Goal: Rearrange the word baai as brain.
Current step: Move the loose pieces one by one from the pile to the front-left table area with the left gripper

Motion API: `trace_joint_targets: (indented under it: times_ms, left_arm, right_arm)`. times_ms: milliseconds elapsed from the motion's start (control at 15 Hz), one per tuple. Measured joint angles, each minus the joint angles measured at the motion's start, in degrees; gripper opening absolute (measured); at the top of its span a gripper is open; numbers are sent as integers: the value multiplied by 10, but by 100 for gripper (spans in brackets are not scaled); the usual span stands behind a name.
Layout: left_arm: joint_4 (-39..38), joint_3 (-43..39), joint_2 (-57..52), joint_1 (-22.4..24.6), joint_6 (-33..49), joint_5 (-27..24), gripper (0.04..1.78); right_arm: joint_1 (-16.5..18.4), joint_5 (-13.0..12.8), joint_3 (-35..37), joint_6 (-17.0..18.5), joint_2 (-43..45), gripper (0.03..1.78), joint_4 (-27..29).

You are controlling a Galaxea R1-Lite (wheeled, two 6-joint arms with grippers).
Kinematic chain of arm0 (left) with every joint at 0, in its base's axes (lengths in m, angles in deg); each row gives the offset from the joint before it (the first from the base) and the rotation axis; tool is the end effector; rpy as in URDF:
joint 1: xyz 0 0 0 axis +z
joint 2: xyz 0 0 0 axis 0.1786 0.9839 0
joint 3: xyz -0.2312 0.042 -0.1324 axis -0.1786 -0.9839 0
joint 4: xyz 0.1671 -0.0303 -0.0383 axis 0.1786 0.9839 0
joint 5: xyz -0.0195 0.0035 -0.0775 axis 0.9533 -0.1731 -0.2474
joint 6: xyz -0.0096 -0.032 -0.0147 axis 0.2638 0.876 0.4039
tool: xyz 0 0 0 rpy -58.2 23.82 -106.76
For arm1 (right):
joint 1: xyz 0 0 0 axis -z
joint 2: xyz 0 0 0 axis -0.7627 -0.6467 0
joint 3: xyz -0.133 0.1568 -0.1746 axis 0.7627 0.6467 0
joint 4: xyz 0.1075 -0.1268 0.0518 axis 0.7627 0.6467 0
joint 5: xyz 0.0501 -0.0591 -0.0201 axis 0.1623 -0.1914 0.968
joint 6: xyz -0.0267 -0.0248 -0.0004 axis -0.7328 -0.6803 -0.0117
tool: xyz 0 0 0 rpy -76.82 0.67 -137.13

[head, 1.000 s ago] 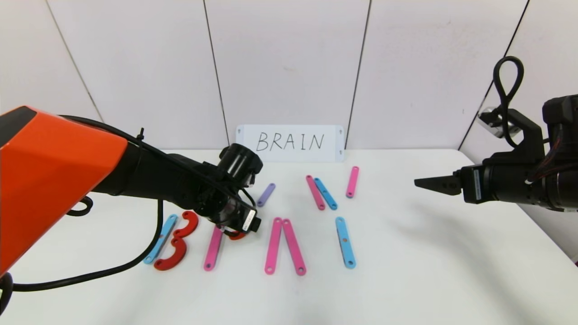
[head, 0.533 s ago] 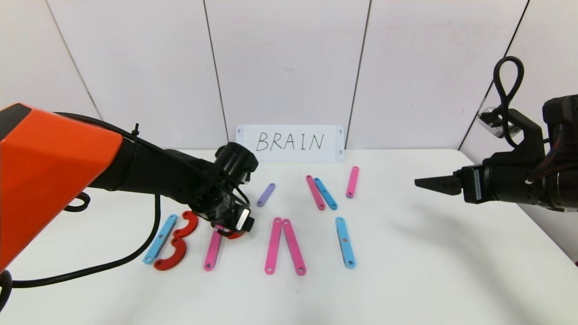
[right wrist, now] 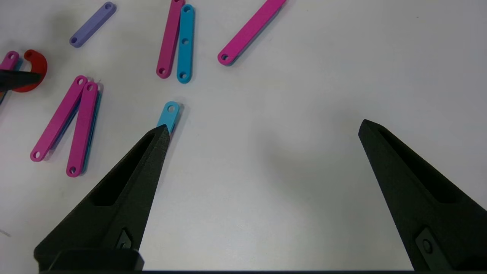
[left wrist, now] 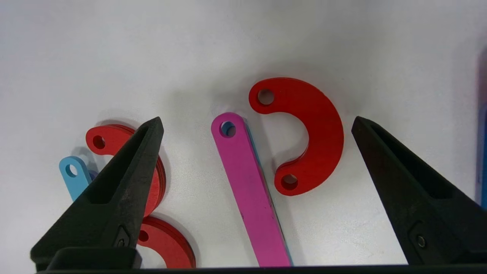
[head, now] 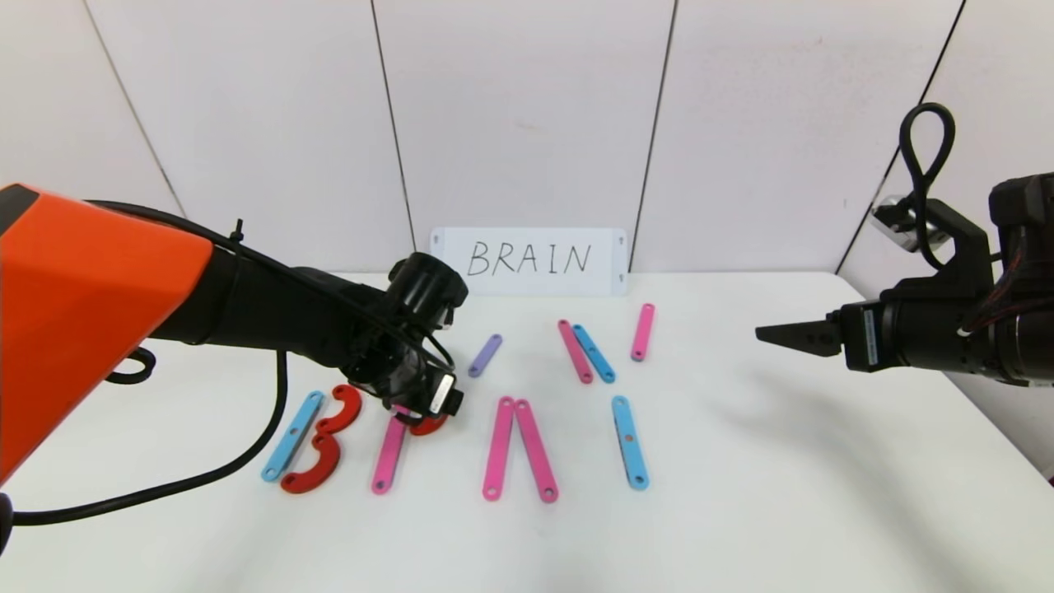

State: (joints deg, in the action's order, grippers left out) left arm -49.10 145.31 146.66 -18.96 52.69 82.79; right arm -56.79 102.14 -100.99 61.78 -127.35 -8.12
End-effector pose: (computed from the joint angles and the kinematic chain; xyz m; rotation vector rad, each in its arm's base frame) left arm 0.3157 -0.1643 0.1016 0.3076 0.9132 -0.1476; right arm 0.2517 0.0406 0.1796 0.0300 0.5725 0.3741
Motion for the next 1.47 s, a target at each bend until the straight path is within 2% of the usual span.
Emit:
trace_joint_targets:
  times_ms: [533, 933, 1467]
  left_arm:
    - [-109, 12, 0, 7, 5, -144, 173]
    - [-178, 34, 44, 9, 0, -146, 173]
    - [-179, 94, 109, 9, 0, -142, 173]
  right_arm:
    - [-1, 0, 1, 0, 0, 174, 0]
    - [-1, 0, 1, 0, 0, 174, 0]
    - [-1, 0, 1, 0, 0, 174, 0]
